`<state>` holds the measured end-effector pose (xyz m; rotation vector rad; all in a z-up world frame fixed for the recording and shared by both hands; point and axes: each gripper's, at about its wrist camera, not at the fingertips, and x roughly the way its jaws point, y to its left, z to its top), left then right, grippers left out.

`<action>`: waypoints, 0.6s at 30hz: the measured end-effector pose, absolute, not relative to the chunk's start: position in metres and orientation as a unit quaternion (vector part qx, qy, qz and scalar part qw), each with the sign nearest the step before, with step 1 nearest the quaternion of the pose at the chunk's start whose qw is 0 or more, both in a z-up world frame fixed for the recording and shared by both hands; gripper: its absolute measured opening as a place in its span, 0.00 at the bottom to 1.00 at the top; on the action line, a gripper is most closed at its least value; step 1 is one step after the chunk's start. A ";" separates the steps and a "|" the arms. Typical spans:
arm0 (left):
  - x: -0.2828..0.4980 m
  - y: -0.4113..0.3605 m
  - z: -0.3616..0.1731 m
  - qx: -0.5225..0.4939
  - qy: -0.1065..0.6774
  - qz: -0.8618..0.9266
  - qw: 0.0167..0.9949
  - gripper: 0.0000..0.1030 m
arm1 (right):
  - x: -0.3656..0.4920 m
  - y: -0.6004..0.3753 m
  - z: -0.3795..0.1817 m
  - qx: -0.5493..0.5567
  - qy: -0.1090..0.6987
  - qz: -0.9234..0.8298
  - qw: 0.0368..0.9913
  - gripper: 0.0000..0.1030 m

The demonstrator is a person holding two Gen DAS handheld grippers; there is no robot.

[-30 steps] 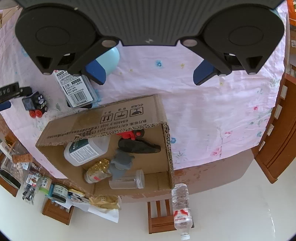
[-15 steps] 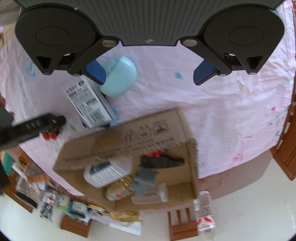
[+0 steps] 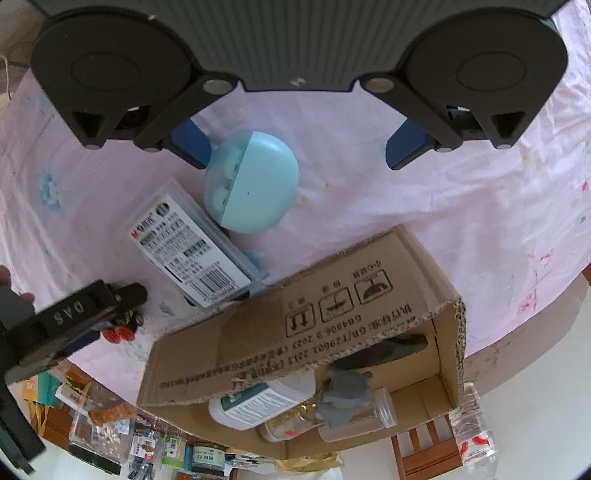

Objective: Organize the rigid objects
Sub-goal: 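Close the right tool on the black toy block while the left tool grasps the light blue round case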

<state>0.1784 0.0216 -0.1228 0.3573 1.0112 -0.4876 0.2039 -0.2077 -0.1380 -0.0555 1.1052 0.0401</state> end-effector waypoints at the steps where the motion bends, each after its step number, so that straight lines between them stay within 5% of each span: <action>1: 0.181 0.022 -0.123 0.168 0.474 -0.230 0.833 0.99 | 0.203 -0.208 -0.138 -0.027 0.523 0.019 0.851 1.00; 7: 0.197 0.019 -0.126 0.152 0.476 -0.226 0.836 0.98 | 0.199 -0.208 -0.137 -0.030 0.516 0.025 0.856 1.00; 14: 0.192 0.014 -0.119 0.117 0.482 -0.219 0.840 0.65 | 0.196 -0.208 -0.138 -0.030 0.508 0.025 0.861 1.00; 18: 0.188 0.009 -0.117 0.101 0.486 -0.199 0.845 0.60 | 0.195 -0.208 -0.138 -0.029 0.506 0.024 0.862 1.00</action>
